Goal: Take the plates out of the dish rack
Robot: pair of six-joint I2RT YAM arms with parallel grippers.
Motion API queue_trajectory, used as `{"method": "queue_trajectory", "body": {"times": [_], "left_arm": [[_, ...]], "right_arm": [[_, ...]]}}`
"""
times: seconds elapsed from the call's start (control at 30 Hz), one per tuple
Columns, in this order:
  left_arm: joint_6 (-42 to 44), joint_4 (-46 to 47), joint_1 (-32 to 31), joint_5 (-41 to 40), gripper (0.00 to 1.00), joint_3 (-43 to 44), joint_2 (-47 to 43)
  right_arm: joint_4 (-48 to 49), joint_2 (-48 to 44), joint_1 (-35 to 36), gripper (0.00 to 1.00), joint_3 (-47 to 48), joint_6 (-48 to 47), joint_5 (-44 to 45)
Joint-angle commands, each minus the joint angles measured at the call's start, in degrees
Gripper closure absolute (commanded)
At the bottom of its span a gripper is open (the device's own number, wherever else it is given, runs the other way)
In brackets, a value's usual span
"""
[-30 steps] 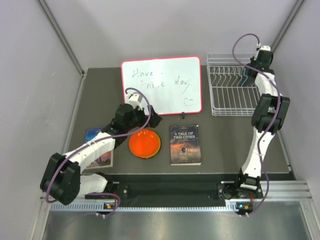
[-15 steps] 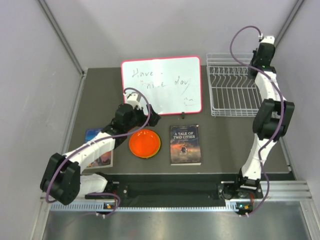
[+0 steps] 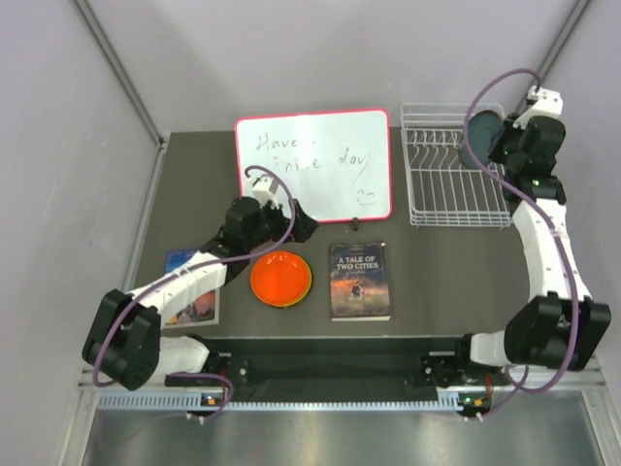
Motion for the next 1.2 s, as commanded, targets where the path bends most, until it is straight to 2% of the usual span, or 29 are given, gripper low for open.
{"method": "queue_trajectory", "body": {"times": [0.0, 0.17, 0.43, 0.73, 0.93, 1.0, 1.03, 1.1, 1.13, 1.17], "left_arm": [[-1.41, 6.50, 0.06, 5.39, 0.01, 3.10, 1.76], [-3.25, 9.48, 0.06, 8.55, 0.01, 3.63, 3.25], [-8.88, 20.98, 0.06, 14.35, 0.01, 1.70, 5.71], [-13.80, 28.55, -0.12, 17.26, 0.03, 0.12, 8.97], [-17.41, 34.53, -0.20, 17.96, 0.05, -1.55, 11.34], [-18.55, 37.07, -0.12, 18.49, 0.10, -1.99, 11.87], [-18.90, 37.78, -0.20, 18.66, 0.22, -2.26, 12.22], [-19.43, 39.28, -0.12, 19.02, 0.39, -2.87, 12.22], [-19.52, 39.54, -0.11, 18.93, 0.63, -3.14, 12.13], [-19.69, 39.81, -0.11, 19.02, 0.75, -3.57, 12.13]], "right_arm": [[4.25, -8.07, 1.46, 1.00, -5.91, 8.06, -15.63], [3.46, -14.83, 4.71, 1.00, -13.91, 10.97, -24.68], [7.48, -20.29, 16.21, 1.00, -24.80, 18.33, -27.60], [17.16, -17.05, 27.81, 1.00, -28.69, 25.46, -27.51], [24.01, -13.79, 31.60, 1.00, -29.04, 29.24, -29.18], [26.21, -12.39, 32.92, 1.00, -29.39, 30.39, -29.53], [26.65, -11.95, 33.19, 1.00, -29.48, 30.65, -29.62], [28.58, -10.98, 33.71, 1.00, -30.09, 31.70, -29.79], [29.20, -10.72, 33.72, 1.00, -30.36, 31.97, -30.14], [29.73, -10.10, 33.80, 1.00, -30.53, 32.15, -30.32]]}}
